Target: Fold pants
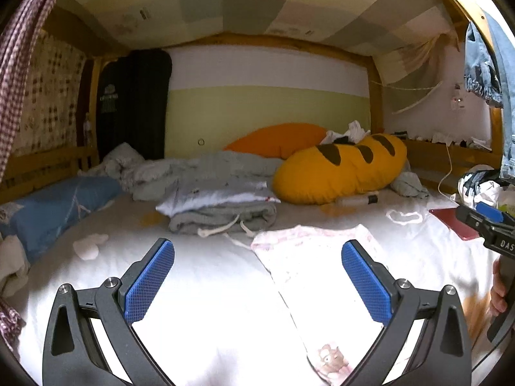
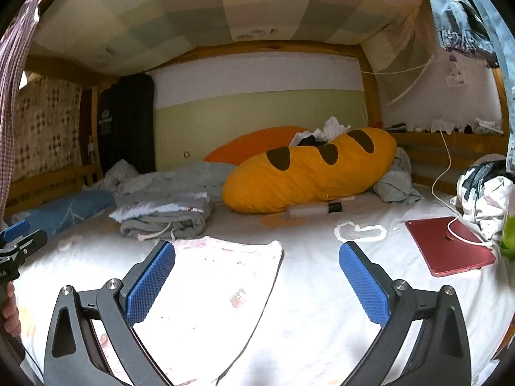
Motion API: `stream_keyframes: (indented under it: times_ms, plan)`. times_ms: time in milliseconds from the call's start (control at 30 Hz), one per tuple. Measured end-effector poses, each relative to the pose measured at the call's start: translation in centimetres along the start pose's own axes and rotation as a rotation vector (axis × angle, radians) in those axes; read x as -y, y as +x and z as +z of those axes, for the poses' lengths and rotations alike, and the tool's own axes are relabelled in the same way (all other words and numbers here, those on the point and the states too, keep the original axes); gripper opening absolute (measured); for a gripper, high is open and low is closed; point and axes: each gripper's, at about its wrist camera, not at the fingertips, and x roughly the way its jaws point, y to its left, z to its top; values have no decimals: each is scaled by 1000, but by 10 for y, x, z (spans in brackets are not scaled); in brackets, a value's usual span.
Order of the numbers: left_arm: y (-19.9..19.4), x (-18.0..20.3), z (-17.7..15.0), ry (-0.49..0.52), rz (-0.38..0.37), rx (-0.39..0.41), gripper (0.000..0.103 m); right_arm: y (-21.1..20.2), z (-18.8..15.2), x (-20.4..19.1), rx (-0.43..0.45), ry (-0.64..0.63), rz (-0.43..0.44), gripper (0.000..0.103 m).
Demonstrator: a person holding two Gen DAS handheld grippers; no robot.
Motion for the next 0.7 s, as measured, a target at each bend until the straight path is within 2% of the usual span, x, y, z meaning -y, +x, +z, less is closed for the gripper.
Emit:
stream_keyframes:
  times_ms: [233, 367, 600, 700]
  plan:
    - [13, -2, -17, 1, -4, -73, 103, 10, -5, -5, -44, -29, 13, 102]
    - [20, 2, -28, 25, -4, -108, 103, 14, -14, -10, -100, -58, 43, 102]
    - [27, 17, -43, 62, -52, -184, 103, 14, -30, -18, -145, -116, 36, 102]
    - [29, 17, -46, 31, -92, -208, 103, 18, -33, -18, -172, -107, 52, 102]
